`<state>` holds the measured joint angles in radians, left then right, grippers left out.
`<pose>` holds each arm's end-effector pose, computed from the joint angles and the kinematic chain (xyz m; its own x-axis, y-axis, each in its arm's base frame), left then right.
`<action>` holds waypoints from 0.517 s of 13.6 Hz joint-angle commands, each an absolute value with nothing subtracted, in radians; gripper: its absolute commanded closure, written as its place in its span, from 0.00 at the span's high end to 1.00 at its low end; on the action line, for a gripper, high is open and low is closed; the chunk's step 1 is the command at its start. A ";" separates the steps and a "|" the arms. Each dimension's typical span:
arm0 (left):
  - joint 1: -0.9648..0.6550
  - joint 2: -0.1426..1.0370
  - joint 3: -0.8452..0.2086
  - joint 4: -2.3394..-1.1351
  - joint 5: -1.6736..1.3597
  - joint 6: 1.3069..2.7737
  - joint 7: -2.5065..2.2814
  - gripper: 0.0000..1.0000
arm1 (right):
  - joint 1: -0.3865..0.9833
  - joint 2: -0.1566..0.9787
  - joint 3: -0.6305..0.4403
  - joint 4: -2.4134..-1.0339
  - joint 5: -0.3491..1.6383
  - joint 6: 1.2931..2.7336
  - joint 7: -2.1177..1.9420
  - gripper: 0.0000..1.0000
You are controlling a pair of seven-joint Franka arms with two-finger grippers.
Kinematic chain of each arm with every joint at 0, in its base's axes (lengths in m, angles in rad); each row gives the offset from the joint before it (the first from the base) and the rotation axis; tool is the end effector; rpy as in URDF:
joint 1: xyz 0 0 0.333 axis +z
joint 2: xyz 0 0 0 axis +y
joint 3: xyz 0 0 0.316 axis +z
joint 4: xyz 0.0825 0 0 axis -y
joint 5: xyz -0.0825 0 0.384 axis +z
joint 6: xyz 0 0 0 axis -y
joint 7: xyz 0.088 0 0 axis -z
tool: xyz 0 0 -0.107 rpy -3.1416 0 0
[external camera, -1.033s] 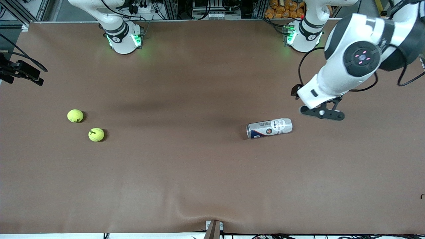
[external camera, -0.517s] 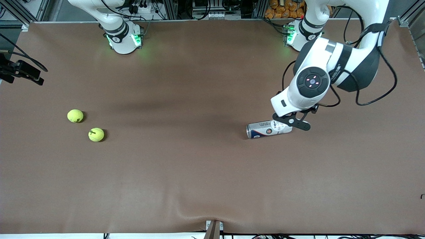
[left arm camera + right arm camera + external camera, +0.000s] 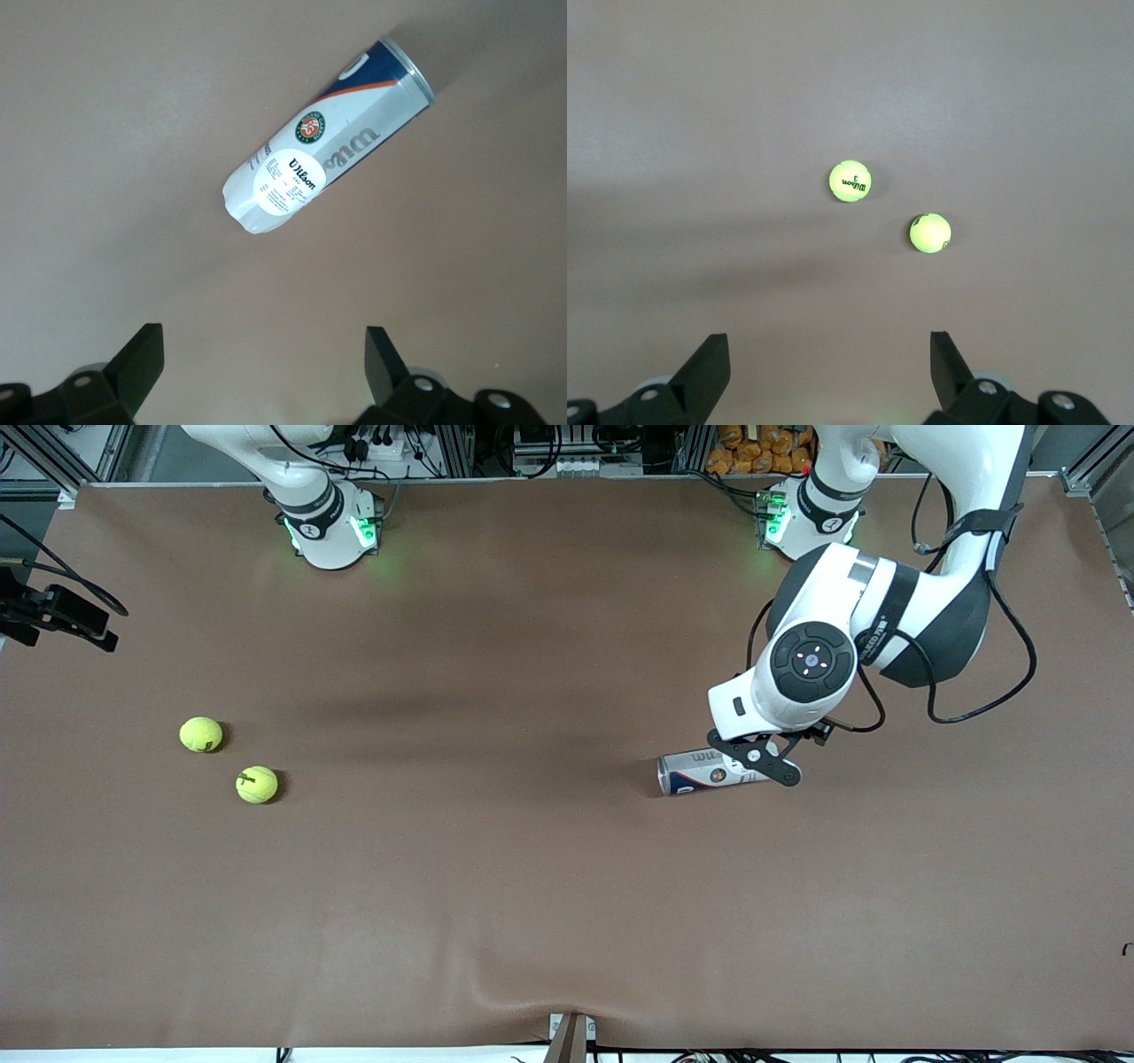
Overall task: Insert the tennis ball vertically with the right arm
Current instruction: 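Grasp the can with the left gripper and tip it upright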
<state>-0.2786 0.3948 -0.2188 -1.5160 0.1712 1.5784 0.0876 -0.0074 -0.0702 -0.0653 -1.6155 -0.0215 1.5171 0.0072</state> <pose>0.5749 -0.2715 0.4179 0.7797 -0.5365 -0.3228 -0.5802 -0.8129 -0.0502 0.5252 -0.0420 0.6368 0.9963 -0.0806 -0.0282 -0.0802 -0.9966 0.0171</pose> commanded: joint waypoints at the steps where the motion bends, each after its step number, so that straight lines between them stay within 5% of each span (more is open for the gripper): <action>1: -0.287 0.446 -0.216 -1.467 0.192 1.566 0.167 1.00 | -0.012 -0.089 -0.060 -1.623 -0.020 1.509 0.000 1.00; 7: -0.331 0.554 -0.219 -1.440 0.271 1.615 0.339 1.00 | -0.012 -0.089 -0.060 -1.623 -0.020 1.509 0.000 1.00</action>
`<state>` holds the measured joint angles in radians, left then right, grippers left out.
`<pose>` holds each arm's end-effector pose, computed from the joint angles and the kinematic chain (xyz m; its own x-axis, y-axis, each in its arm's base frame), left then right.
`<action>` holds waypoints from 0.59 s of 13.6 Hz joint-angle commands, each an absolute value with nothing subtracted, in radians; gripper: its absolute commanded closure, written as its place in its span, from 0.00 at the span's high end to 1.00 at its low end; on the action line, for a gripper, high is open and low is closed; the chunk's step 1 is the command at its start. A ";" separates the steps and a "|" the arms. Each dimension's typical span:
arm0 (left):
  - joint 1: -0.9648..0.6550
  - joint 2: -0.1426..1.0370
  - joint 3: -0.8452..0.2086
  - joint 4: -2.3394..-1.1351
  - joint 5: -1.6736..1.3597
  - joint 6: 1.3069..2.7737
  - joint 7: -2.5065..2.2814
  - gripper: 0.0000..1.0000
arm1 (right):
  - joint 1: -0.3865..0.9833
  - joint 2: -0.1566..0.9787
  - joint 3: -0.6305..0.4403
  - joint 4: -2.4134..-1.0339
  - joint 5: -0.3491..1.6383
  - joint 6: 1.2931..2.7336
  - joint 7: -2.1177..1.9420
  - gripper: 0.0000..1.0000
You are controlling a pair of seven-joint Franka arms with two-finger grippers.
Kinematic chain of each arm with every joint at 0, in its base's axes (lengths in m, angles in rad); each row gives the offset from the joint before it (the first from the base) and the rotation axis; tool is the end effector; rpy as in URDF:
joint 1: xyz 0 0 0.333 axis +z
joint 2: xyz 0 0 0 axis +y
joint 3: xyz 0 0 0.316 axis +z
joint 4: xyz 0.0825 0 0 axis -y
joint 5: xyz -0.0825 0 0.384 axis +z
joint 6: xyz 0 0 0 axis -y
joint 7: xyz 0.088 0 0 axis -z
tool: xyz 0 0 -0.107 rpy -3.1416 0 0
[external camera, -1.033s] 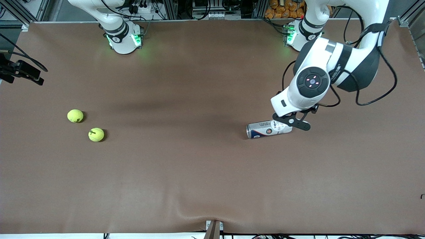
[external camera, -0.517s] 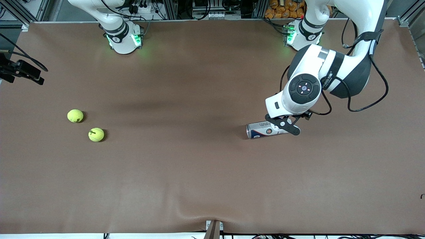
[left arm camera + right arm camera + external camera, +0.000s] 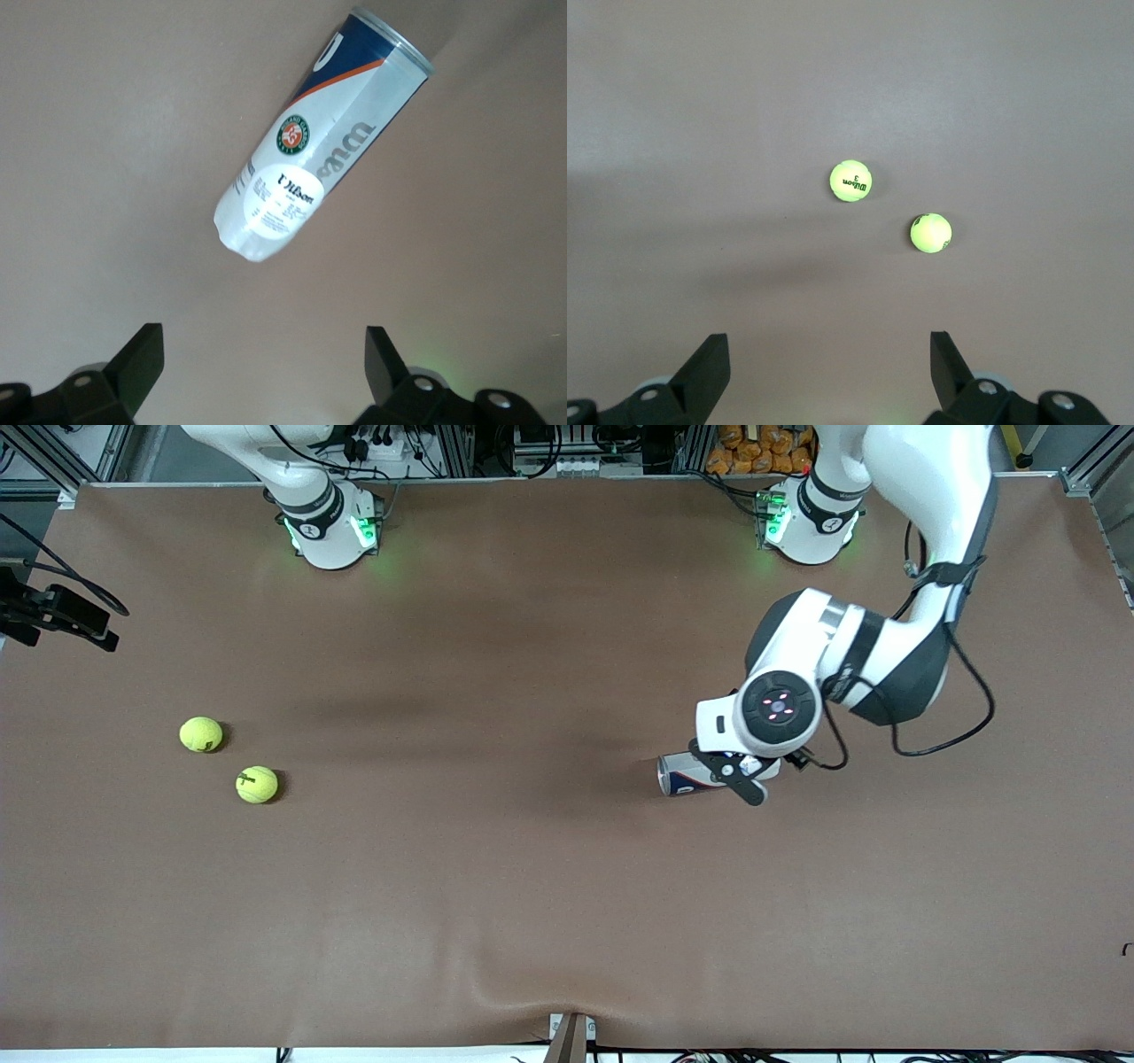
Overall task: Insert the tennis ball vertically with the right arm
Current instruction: 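Grasp the can with the left gripper and tip it upright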
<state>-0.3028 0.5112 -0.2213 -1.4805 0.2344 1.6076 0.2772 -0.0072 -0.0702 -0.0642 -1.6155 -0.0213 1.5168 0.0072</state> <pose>0.5872 -0.2872 0.3611 0.6137 -0.6929 -0.3784 -0.7496 -0.6618 -0.0039 0.5253 -0.0412 0.6367 0.9964 -0.0793 -0.0285 -0.0789 -0.9967 0.0170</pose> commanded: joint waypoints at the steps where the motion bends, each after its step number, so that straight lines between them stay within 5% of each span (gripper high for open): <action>1: -0.337 0.569 -0.219 -1.440 0.284 1.618 0.375 1.00 | -0.012 -0.089 -0.060 -1.623 -0.020 1.509 0.000 1.00; 8: -0.386 0.652 -0.219 -1.454 0.419 1.663 0.517 1.00 | -0.017 -0.087 -0.060 -1.623 -0.020 1.505 0.000 1.00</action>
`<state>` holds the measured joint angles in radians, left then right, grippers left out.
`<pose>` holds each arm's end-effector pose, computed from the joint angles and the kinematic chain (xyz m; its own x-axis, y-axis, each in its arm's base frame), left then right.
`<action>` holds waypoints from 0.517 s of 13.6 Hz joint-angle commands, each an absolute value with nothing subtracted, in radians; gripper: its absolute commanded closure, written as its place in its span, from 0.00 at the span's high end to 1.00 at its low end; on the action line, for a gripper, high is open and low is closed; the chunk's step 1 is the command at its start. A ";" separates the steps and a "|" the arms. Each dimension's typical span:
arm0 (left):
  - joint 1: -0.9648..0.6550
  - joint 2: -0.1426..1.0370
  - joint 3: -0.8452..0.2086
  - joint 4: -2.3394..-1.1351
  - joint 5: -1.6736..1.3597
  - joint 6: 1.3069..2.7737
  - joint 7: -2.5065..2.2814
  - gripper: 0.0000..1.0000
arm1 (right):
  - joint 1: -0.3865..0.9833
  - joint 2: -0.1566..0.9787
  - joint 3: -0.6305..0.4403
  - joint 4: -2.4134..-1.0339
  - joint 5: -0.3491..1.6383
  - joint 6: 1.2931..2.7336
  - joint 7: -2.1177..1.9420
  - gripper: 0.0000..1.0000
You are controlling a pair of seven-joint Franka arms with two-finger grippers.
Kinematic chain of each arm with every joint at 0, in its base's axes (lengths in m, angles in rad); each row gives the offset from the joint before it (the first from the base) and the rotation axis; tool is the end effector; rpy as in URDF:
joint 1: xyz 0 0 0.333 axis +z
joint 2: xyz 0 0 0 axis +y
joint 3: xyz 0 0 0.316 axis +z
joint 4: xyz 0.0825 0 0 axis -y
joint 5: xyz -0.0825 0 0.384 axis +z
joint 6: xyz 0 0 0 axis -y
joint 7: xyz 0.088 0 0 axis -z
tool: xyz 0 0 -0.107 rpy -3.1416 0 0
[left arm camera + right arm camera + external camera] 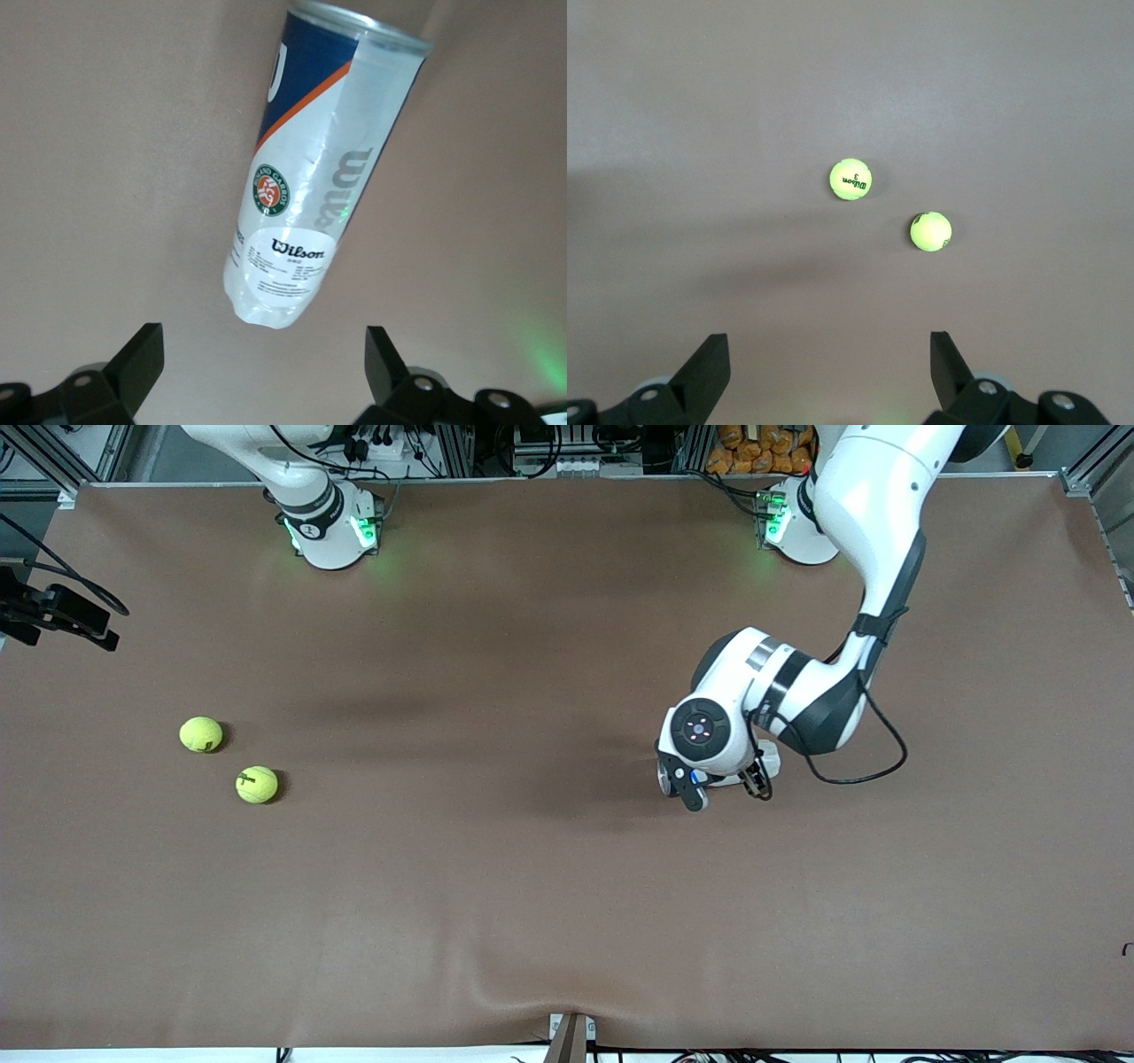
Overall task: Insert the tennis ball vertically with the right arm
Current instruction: 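Grasp the can with the left gripper and tip it upright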
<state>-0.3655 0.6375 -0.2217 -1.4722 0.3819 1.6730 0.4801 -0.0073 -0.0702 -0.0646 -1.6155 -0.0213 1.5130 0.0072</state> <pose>0.5845 -0.3184 0.2869 0.3415 -0.8224 -0.4550 -0.9207 -0.3900 0.0139 0.5248 -0.0415 0.6364 0.9963 -0.0799 -0.0323 -0.0794 -0.9967 0.0170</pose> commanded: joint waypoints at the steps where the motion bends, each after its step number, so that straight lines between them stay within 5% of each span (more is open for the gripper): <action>1: -0.388 0.656 -0.219 -1.465 0.423 1.658 0.537 1.00 | -0.017 -0.087 -0.060 -1.623 -0.020 1.505 0.000 1.00; 7: -0.379 0.696 -0.219 -1.529 0.480 1.663 0.545 1.00 | -0.017 -0.087 -0.060 -1.623 -0.020 1.503 0.000 1.00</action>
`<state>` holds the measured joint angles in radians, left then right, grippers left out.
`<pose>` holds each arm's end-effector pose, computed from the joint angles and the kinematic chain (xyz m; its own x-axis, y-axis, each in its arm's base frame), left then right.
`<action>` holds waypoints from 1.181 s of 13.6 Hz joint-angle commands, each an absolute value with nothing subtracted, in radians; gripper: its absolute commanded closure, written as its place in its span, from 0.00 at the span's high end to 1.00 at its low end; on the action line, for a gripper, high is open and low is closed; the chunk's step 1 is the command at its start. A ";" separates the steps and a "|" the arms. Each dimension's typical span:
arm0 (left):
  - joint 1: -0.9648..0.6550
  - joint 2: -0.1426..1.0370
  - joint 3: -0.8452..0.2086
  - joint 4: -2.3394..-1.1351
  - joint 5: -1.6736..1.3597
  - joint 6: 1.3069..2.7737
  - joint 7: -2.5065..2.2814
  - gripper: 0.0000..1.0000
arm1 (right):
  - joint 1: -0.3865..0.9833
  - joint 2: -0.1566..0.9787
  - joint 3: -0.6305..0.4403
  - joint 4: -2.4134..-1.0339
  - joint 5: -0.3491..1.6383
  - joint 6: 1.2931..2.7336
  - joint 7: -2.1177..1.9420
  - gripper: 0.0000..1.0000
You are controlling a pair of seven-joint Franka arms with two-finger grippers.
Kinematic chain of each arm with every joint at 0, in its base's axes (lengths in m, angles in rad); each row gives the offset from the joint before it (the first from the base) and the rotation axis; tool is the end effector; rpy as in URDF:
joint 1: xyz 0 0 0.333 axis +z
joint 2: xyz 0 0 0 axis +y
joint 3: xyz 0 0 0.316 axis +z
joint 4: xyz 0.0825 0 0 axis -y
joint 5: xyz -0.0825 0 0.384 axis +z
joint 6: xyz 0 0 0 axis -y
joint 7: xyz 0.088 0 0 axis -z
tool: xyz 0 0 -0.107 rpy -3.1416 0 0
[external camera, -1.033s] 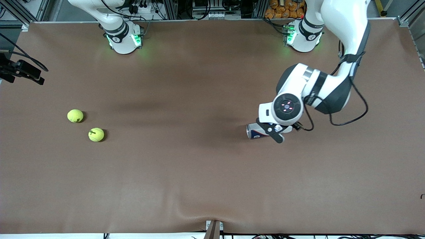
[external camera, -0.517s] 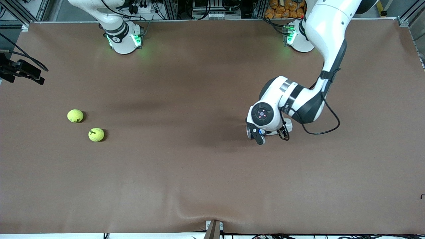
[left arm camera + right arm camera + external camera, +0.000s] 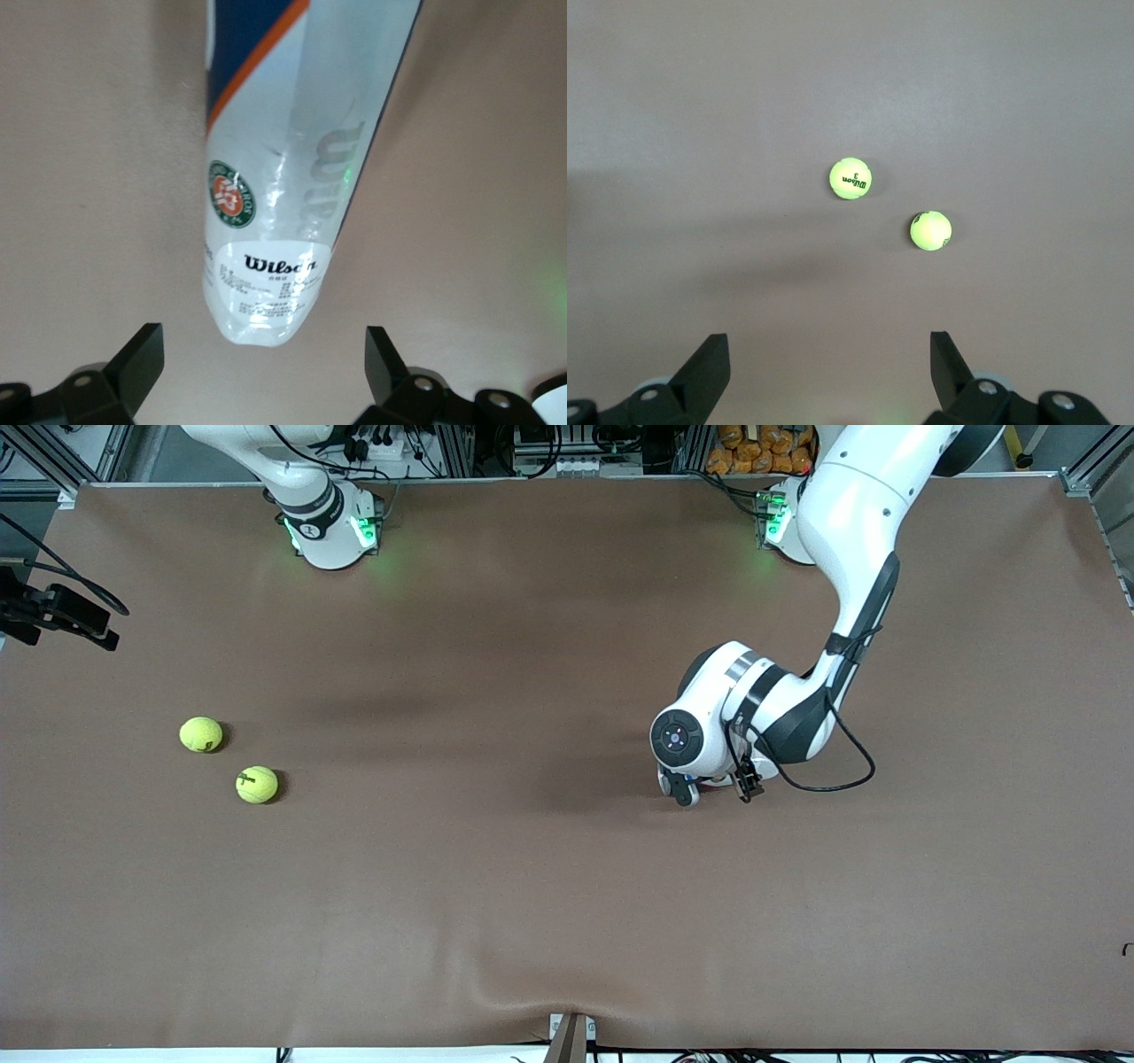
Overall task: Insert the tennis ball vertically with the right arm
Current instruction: 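Grasp the can with the left gripper and tip it upright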
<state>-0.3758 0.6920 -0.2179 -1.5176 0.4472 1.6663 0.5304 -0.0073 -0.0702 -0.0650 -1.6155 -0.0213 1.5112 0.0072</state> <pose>0.5706 -0.3117 0.2343 0.2254 -0.8061 -0.5472 -0.9492 -0.3082 0.0630 0.5246 -0.0417 0.6363 0.9962 -0.0803 -0.0341 -0.0798 -0.9967 0.0170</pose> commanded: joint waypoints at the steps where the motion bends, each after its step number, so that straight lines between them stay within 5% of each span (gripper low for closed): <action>1: -0.377 0.699 -0.219 -1.540 0.483 1.667 0.545 1.00 | -0.017 -0.089 -0.061 -1.624 -0.020 1.503 0.000 1.00; 16: -0.388 0.792 -0.218 -1.542 0.549 1.718 0.482 1.00 | -0.018 -0.087 -0.061 -1.624 -0.020 1.496 0.000 1.00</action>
